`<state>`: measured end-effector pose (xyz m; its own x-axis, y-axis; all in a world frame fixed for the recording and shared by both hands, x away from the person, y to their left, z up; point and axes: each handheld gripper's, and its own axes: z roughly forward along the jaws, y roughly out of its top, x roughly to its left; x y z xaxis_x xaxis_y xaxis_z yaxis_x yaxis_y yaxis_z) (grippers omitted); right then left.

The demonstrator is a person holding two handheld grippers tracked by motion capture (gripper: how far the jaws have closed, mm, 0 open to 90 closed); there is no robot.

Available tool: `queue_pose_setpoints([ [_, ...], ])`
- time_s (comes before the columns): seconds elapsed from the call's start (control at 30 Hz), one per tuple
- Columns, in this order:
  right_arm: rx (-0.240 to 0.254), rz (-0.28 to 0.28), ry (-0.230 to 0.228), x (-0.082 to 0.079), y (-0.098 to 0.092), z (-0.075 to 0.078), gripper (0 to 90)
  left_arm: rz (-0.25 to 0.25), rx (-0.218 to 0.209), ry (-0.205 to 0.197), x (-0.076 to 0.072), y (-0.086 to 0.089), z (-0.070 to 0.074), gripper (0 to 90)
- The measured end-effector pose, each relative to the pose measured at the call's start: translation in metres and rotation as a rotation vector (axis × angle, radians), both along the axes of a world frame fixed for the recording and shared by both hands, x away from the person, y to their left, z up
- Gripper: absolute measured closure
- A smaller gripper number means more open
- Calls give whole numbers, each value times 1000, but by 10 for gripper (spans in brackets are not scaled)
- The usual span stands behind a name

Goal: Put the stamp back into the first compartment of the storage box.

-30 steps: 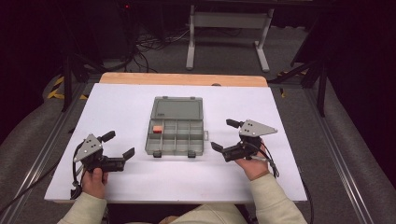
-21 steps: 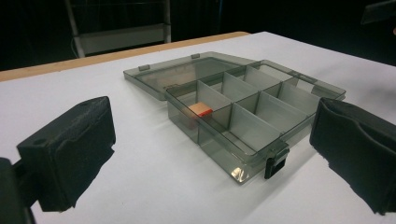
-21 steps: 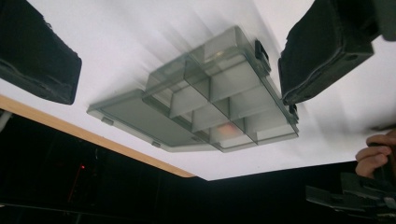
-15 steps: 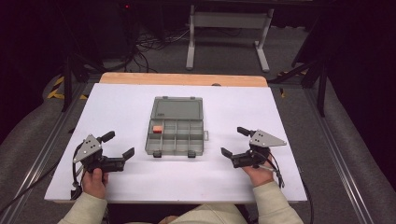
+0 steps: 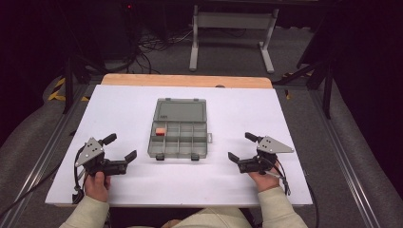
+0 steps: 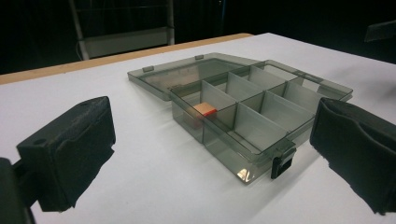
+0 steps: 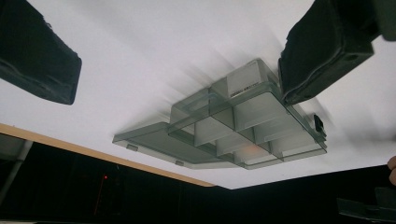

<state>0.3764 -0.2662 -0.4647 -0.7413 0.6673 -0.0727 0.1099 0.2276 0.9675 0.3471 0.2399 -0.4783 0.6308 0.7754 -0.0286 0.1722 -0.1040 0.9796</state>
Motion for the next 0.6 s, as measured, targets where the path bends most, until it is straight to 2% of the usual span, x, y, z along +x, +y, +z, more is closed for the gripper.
queue_pose_setpoints([
  [0.43,4,-28,-23,-2,-1,1,0,10,0,-2,3,-1,-2,10],
  [0.6,33,-38,-47,-5,-4,3,0,8,4,-3,3,-1,-2,10],
])
